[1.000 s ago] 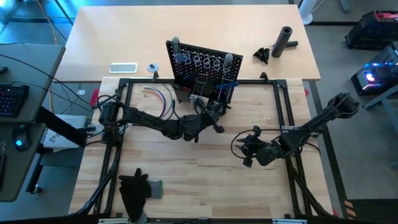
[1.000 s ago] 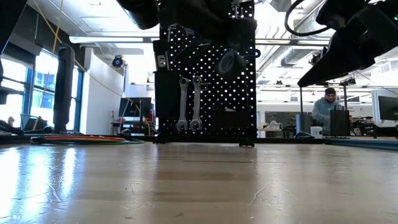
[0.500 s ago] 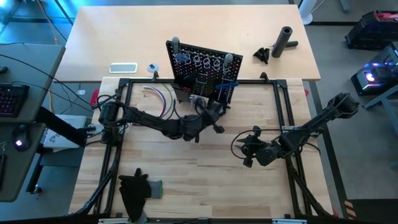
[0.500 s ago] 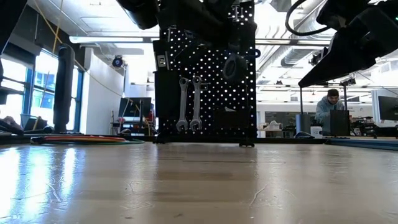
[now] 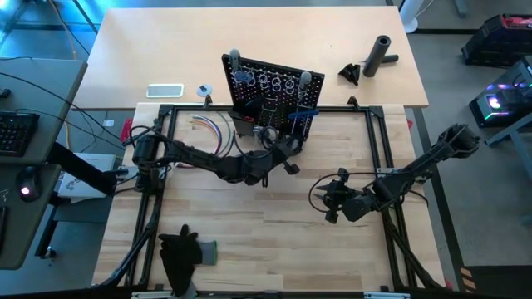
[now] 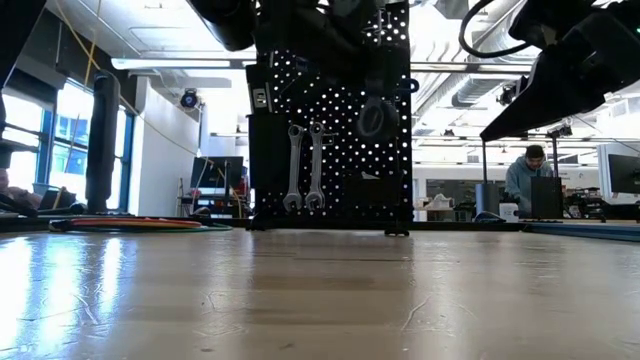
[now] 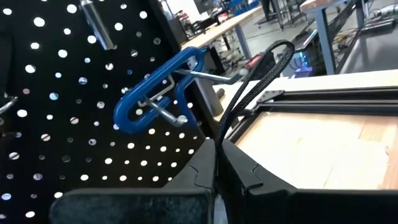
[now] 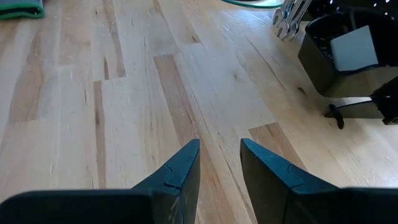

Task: Hang tools onto peg board
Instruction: Hang the gray tape measure on the black pegboard

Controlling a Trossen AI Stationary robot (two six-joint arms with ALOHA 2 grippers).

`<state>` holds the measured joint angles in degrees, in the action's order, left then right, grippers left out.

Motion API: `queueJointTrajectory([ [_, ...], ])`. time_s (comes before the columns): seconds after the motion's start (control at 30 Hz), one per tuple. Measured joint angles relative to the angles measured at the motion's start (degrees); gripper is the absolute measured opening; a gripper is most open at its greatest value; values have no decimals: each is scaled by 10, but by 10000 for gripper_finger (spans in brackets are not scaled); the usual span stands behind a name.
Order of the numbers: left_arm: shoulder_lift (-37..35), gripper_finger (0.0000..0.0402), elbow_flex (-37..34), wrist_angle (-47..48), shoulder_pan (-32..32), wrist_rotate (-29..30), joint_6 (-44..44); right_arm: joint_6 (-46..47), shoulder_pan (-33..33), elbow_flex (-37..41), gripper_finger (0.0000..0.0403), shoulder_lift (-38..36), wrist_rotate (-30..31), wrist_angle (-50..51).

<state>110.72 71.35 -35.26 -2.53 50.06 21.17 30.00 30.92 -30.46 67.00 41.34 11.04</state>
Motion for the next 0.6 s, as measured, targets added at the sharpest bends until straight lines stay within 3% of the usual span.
queueJointTrajectory([
  [0.6, 0, 0, 0, 18, 23, -19, -37, 0, 0, 0, 110, 0, 0, 4],
])
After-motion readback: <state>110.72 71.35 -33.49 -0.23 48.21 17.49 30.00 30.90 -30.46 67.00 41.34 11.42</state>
